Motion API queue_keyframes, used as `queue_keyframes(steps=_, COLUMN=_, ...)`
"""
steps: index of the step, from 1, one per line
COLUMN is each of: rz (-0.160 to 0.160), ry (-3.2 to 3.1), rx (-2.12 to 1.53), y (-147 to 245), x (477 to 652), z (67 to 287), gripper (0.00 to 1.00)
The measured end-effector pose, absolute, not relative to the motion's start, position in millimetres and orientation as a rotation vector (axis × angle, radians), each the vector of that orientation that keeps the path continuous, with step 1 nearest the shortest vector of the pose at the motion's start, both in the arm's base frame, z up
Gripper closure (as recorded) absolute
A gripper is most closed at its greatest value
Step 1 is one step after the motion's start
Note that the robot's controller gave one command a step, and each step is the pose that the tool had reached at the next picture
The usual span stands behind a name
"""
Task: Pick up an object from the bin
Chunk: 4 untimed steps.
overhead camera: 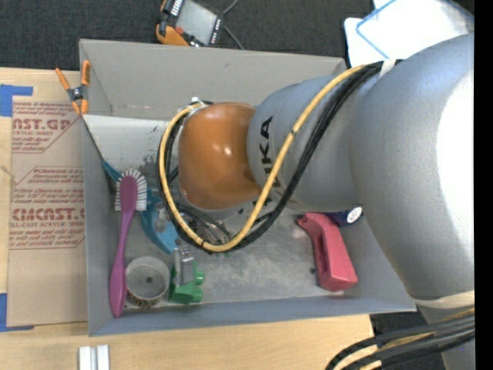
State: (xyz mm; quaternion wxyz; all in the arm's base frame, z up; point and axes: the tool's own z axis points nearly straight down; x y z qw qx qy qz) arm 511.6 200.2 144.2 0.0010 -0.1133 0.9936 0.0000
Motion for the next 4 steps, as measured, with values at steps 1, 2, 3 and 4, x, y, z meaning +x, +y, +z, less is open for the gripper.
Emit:
queue_keyframes(steps=1, rz=0.006, ry=3.108, rx=-0.452, y=216, x=539.3, z=74, gripper=0.00)
queue_keyframes(steps=2, rz=0.010, ry=3.113, rx=-0.272, y=200, x=508.7, z=136, gripper=0.00)
queue_keyframes(steps=3, rz=0.009, ry=3.059, rx=-0.684, y=204, x=515.4, z=72, gripper=0.00)
queue_keyframes(steps=4, rz=0.016, ry=3.099, rx=-0.305, y=194, x=517.7, z=128, gripper=0.00)
